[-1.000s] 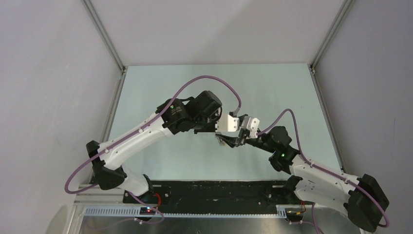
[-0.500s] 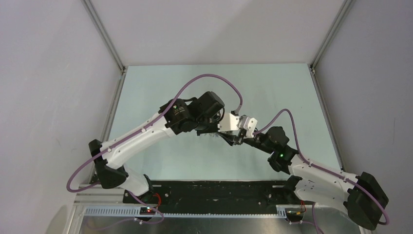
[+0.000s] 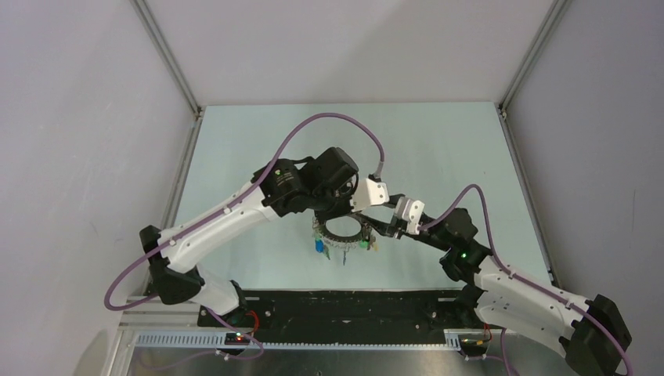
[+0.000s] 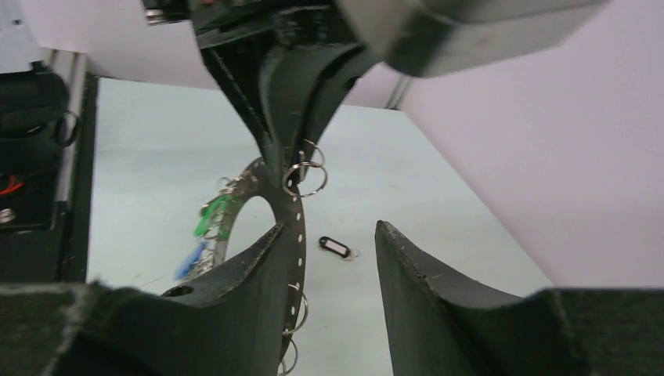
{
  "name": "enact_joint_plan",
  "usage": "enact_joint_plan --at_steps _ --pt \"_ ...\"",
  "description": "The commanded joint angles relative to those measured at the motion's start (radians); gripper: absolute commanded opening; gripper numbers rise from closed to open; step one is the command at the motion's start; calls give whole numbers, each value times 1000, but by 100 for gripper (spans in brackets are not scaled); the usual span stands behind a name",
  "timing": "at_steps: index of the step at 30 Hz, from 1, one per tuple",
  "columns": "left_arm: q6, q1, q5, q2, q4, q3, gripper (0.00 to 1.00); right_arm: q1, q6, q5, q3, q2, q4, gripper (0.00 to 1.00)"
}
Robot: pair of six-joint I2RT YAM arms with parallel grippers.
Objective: Remove the keys from the keyring
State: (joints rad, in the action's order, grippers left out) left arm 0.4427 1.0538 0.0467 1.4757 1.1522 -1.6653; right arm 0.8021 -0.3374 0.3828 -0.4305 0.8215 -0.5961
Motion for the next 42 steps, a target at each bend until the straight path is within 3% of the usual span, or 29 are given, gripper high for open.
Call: enact_joint_plan --at_steps 1,5,11,18,23,33,42 --pt "-83 6 -38 12 -1 -63 0 8 -33 110 10 -15 -26 47" --pt "-94 7 -76 19 6 -75 0 24 -39 154 10 -8 -27 48" --pt "-92 7 -109 8 7 -78 0 27 -22 117 8 19 -59 57" --pt "-80 7 -159 5 7 -80 0 17 -1 117 -3 62 -116 59" --pt "-78 7 -171 4 6 -83 0 11 19 139 -13 80 -148 47" --pt "-66 6 -201 -12 6 -83 0 10 23 182 -25 93 -137 45" --pt "-63 7 -238 -20 7 -87 0 10 9 190 -27 81 -108 27"
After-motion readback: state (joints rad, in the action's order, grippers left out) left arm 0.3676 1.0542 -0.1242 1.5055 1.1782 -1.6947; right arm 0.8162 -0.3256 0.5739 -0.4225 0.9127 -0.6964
